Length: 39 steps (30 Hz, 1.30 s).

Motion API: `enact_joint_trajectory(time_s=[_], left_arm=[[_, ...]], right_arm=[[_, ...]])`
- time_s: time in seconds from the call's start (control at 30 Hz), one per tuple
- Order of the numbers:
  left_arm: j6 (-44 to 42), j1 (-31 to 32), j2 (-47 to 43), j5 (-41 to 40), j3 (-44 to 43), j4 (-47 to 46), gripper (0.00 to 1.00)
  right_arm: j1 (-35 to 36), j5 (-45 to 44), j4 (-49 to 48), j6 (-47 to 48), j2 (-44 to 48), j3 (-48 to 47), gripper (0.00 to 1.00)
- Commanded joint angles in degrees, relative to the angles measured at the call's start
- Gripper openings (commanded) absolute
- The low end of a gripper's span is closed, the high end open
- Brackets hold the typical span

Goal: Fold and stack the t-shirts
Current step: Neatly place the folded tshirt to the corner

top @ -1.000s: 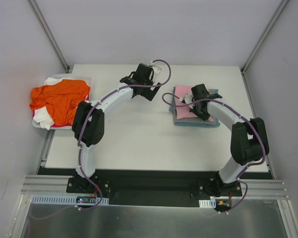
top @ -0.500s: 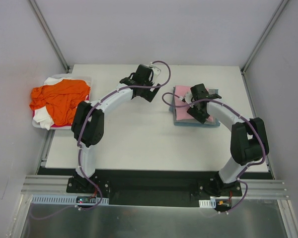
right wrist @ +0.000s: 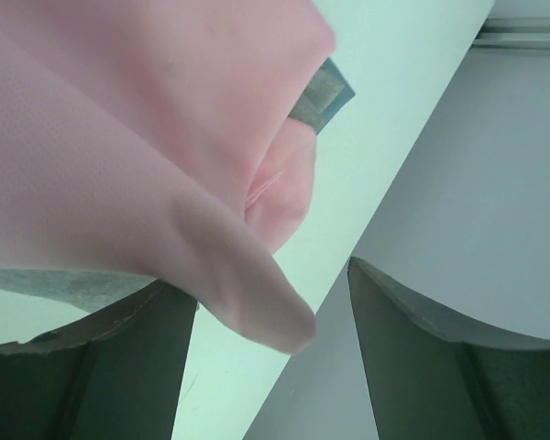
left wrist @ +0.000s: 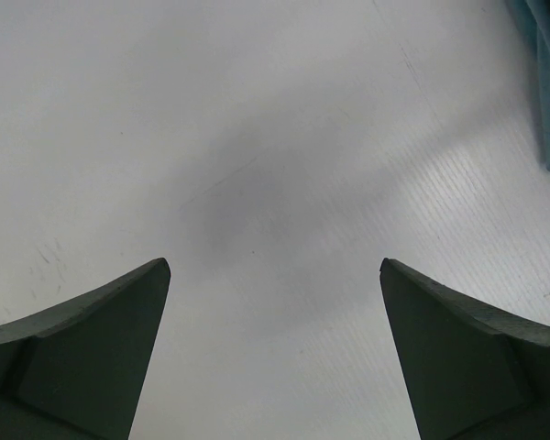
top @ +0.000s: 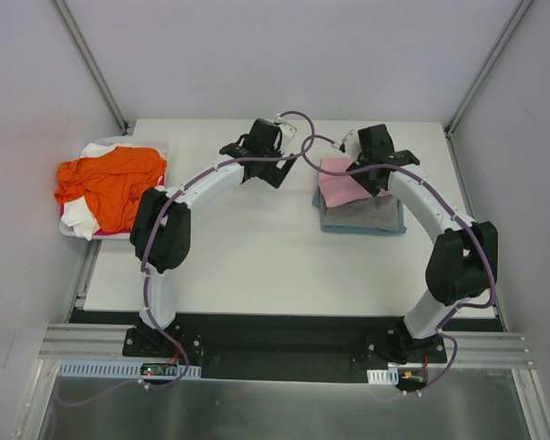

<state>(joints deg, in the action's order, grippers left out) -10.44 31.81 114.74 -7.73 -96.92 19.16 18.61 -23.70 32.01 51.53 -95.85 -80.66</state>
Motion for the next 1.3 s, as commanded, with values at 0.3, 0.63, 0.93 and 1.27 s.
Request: enact_joint_trajectory(time_s=[0.3, 0.63, 0.93, 1.27], left_arm=[[0.7, -0.3, -3.5, 0.5, -0.4, -1.0, 0.99], [0.9, -0.3, -3.7, 0.7, -0.1, -0.9, 0.99], [1.1, -0.3, -3.8, 1.0, 0.5, -1.0, 0.99], [0.9, -0.4, -4.3, 0.6, 1.0, -1.0, 0.99]], right_arm=[[0.7, -1.2, 3.7, -0.6, 3.3, -2.3, 0.69], [2.0, -2.3, 5.6, -0.8, 4.7, -5.7, 0.69], [5.6, -3.4, 7.7, -1.3, 6.0, -8.2, 0.7], [4.4, -3.9, 0.6, 0.7, -0.8, -6.8, 0.7]])
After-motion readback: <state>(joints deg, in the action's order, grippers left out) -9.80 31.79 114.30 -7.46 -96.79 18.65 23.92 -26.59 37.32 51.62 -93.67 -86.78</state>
